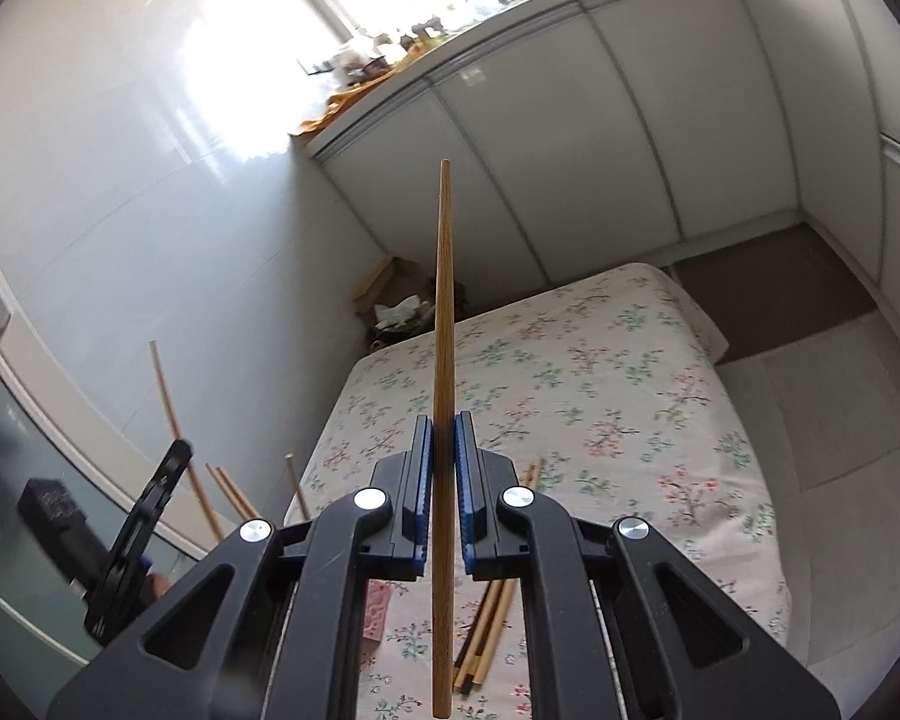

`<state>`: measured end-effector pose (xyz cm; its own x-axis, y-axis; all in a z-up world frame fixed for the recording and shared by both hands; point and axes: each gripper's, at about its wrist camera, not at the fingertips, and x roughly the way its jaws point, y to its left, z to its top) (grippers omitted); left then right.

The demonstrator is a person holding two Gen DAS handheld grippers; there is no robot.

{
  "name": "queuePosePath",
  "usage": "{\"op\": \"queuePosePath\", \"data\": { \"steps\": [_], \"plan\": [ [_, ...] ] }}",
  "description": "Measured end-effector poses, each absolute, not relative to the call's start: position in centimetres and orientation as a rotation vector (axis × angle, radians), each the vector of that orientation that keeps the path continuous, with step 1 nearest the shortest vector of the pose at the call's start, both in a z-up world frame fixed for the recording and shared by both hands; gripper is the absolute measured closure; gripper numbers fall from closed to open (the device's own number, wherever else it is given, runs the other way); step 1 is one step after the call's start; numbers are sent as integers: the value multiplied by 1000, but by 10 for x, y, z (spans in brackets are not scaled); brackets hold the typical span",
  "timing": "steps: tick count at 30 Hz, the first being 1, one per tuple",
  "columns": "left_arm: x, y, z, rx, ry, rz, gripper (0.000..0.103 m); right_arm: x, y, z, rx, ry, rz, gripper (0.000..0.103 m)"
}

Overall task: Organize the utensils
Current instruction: 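Carry the left tool's chopstick into the pink cup and open it while the right tool holds its chopstick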

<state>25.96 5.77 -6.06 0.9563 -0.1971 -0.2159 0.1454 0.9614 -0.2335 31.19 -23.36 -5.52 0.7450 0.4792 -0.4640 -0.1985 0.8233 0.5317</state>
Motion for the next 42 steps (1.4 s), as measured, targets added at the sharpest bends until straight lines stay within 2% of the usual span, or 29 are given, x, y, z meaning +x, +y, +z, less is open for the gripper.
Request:
{"op": "queuePosePath", "data": {
  "steps": [28,42],
  "plan": [
    [252,39,-116,-96,237,-81,97,312,-194,-57,414,609,498,95],
    [243,41,-122,6,361,-103,96,306,-172,-58,353,604,525,95]
  ]
}}
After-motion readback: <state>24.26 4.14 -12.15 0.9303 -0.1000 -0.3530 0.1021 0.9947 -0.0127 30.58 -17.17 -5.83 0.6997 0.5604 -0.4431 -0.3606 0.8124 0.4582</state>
